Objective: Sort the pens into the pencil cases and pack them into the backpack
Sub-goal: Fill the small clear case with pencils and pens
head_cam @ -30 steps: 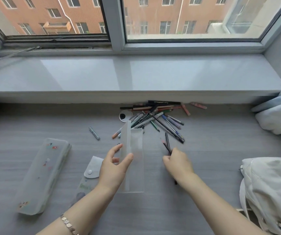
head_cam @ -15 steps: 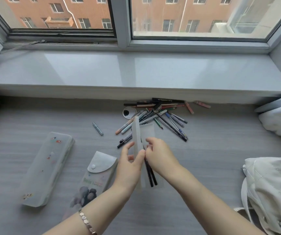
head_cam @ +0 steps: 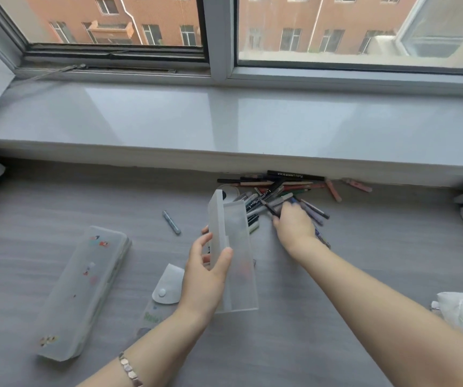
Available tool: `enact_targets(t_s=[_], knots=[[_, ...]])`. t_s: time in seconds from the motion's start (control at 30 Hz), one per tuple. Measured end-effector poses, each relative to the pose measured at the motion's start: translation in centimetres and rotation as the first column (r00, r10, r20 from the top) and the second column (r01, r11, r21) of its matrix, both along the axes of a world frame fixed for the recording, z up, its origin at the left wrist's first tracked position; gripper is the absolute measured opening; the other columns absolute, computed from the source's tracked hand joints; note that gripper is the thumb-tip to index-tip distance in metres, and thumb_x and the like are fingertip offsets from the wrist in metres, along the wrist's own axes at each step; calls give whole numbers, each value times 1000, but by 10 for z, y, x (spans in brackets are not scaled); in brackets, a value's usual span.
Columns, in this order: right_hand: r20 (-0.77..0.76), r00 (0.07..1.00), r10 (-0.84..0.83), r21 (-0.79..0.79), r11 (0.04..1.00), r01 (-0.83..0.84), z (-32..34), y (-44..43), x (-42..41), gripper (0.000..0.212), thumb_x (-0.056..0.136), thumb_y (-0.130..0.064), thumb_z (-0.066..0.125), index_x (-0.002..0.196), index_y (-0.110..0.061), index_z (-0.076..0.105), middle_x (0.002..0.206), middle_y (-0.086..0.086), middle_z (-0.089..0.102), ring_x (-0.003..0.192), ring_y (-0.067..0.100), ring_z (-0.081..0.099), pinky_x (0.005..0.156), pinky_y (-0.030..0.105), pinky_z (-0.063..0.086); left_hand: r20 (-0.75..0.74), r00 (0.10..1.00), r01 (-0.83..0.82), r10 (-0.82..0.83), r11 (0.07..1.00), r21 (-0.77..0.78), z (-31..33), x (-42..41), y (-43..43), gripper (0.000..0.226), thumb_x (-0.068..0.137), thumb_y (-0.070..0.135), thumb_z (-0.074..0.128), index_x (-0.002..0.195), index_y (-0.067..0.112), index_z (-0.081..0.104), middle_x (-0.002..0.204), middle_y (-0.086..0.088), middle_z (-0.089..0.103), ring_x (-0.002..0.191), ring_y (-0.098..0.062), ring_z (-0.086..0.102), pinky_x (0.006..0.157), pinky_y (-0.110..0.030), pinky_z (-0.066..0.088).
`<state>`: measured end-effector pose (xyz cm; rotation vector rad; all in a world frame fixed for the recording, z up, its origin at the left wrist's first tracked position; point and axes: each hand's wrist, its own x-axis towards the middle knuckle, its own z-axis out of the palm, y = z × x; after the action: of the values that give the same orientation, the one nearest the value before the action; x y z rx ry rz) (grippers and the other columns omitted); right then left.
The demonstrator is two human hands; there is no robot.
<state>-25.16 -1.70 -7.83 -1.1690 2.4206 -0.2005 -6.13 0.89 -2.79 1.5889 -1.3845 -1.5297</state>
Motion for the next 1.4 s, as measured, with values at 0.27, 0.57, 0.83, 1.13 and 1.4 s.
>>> enact_targets(t_s=[0.27,0.57,0.83,1.13,1.4], knots=[[157,986,-52,69,997,42,15,37,5,8,85,-11,48,82,-4,51,91,18,58,82,31,54,66,31,38,50,999,8,-11,998,56,-3,16,-4,43,88,26,59,128,26,44,111,-11,54,91,-15,55,69,-13,39],[503,861,78,-229,972,45,115,77,4,20,83,-21,63,71,-4,66,57,-2,60,45,9,42,41,14,33,75,992,94,-97,995,40,4,24,15,36,86,19,62,117,32,48,90,3,50,75,-2,54,49,2,37],[633,774,-13,-150,979,140,86,83,55,17,89,-28,56,94,-12,60,61,-3,59,41,-1,45,42,12,34,-27,988,154,-153,987,51,15,19,43,34,87,17,60,118,26,50,94,-6,56,71,0,59,53,-1,41],[723,673,-154,-383,722,576,60,79,98,34,98,-12,30,132,-19,32,89,0,51,73,10,49,71,22,41,-4,988,154,-154,987,48,19,18,52,29,89,24,57,114,34,46,91,2,55,76,3,51,53,4,36],[-96,992,80,-498,859,-117,20,98,105,51,78,-17,32,126,-2,40,121,18,44,114,30,36,97,40,45,-5,988,154,-154,987,48,19,10,46,31,89,27,56,118,33,45,100,-2,57,84,1,53,56,5,36]])
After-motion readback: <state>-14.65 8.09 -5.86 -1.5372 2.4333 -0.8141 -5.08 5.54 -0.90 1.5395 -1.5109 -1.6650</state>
